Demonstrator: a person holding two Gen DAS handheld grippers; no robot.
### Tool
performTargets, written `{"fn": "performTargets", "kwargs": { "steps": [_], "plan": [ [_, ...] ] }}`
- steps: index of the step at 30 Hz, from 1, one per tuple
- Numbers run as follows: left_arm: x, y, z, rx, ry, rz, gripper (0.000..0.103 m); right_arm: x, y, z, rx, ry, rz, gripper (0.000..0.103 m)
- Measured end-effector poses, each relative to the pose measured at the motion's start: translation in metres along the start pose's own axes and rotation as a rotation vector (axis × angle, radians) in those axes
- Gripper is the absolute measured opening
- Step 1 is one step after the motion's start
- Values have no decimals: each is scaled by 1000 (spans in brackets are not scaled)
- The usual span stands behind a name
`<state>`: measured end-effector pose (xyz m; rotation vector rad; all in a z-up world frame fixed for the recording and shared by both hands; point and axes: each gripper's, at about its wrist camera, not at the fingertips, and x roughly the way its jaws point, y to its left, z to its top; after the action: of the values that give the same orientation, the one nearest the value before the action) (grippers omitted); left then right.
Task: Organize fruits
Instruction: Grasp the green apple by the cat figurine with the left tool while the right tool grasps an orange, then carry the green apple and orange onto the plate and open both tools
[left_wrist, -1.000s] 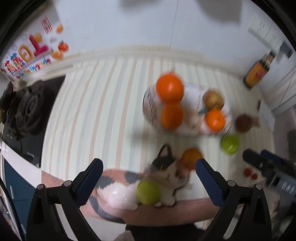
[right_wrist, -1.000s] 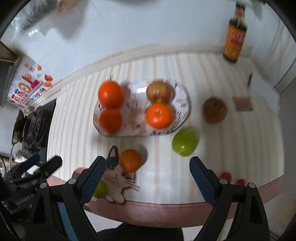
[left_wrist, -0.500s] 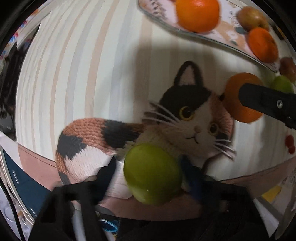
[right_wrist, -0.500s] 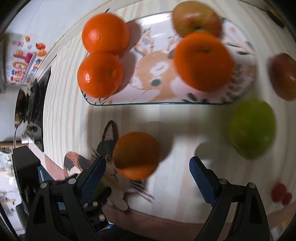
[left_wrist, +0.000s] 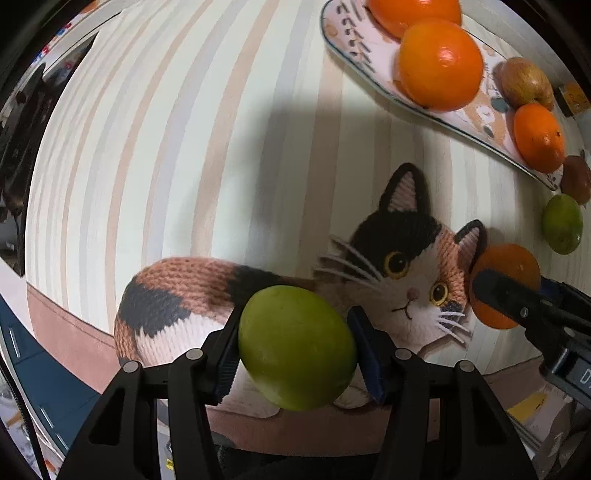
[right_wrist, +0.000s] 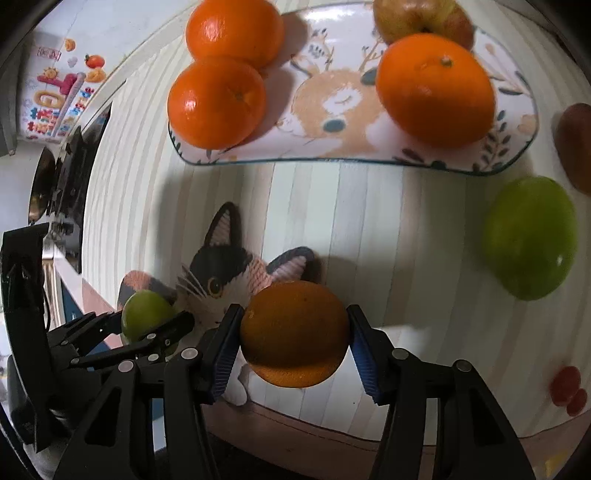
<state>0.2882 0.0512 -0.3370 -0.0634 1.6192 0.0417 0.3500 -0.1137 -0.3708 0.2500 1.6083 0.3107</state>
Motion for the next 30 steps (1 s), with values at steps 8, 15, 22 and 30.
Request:
{"fn": "performTargets", "kwargs": {
  "steps": [8, 15, 22, 30],
  "plan": [
    [-53, -15, 12, 38, -76, -83, 53, -57, -4, 2, 49, -158, 12, 58],
    [-146, -75, 87, 146, -216, -208, 53, -129, -48, 40, 154, -311, 11, 58],
    [-125, -119, 187, 198, -125, -180, 53, -124, -102, 102, 229, -275, -24, 58],
    [-71, -139, 230, 237, 35, -106, 53, -94, -133, 113, 283, -188, 30, 58]
  ]
}}
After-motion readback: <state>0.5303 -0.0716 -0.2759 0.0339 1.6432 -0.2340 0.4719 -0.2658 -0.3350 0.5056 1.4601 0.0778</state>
